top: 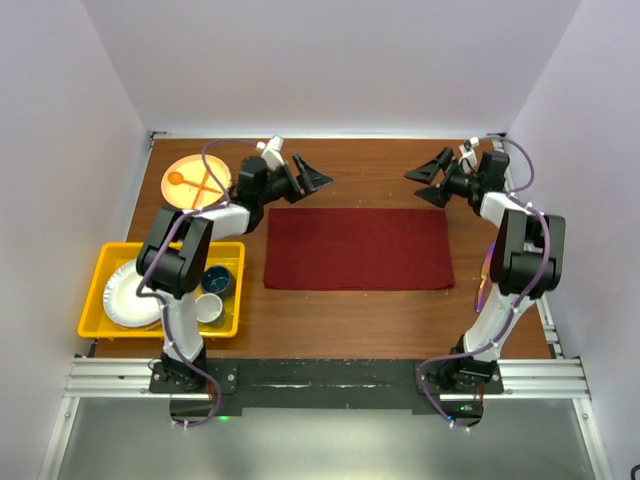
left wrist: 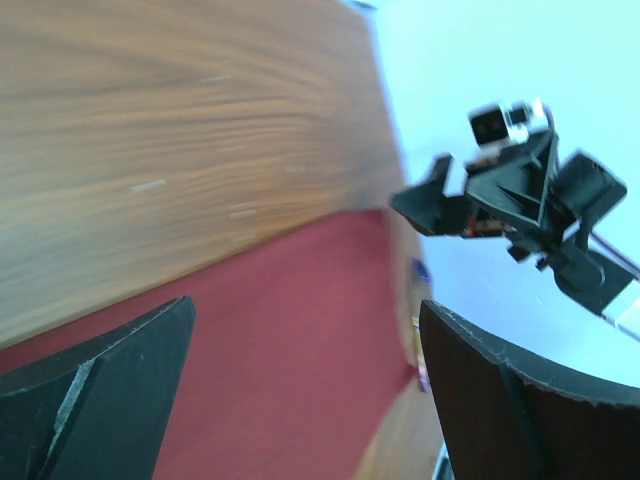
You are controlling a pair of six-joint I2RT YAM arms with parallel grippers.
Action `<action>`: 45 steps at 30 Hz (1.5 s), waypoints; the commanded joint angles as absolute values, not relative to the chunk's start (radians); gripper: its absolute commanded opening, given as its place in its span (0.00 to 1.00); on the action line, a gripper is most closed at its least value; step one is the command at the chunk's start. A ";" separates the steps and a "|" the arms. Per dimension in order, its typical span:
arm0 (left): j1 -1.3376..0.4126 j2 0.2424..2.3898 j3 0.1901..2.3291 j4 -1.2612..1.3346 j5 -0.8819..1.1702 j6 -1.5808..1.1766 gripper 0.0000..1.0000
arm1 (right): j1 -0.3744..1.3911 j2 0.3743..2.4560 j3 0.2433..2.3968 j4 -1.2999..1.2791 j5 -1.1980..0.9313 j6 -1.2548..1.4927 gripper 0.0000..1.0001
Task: Fold the napkin into a case and place the utensils inside
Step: Adjust the items.
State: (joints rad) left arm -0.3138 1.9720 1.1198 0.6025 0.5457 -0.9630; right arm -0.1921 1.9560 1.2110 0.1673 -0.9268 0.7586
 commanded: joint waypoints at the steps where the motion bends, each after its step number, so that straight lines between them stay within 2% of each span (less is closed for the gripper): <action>1: -0.438 1.942 1.189 0.641 0.517 -0.948 1.00 | -0.164 1.830 1.195 0.048 -0.824 0.655 0.95; 2: -0.480 1.982 1.204 0.661 0.506 -0.966 1.00 | -0.163 1.816 1.192 0.038 -0.815 0.641 0.94; 6: -0.581 2.117 1.308 0.758 0.444 -1.069 1.00 | -0.147 1.815 1.204 -0.055 -0.721 0.532 0.80; 7: -0.598 2.143 1.333 0.768 0.430 -1.080 1.00 | -0.146 1.822 1.206 -0.067 -0.692 0.529 0.73; 10: -0.649 2.245 1.442 0.785 0.381 -1.127 1.00 | -0.129 1.856 1.209 -0.096 -0.626 0.497 0.62; 17: -0.693 2.430 1.627 0.790 0.270 -1.184 1.00 | -0.120 1.931 1.201 -0.100 -0.517 0.474 0.48; 20: -0.699 2.471 1.643 0.781 0.230 -1.215 1.00 | -0.118 1.959 1.206 -0.110 -0.477 0.459 0.45; 28: -0.689 2.528 1.638 0.784 0.199 -1.310 1.00 | -0.115 2.036 1.246 -0.196 -0.385 0.431 0.45; 45: -0.537 2.427 1.487 0.801 0.262 -1.342 1.00 | -0.115 2.080 1.279 -0.275 -0.288 0.373 0.40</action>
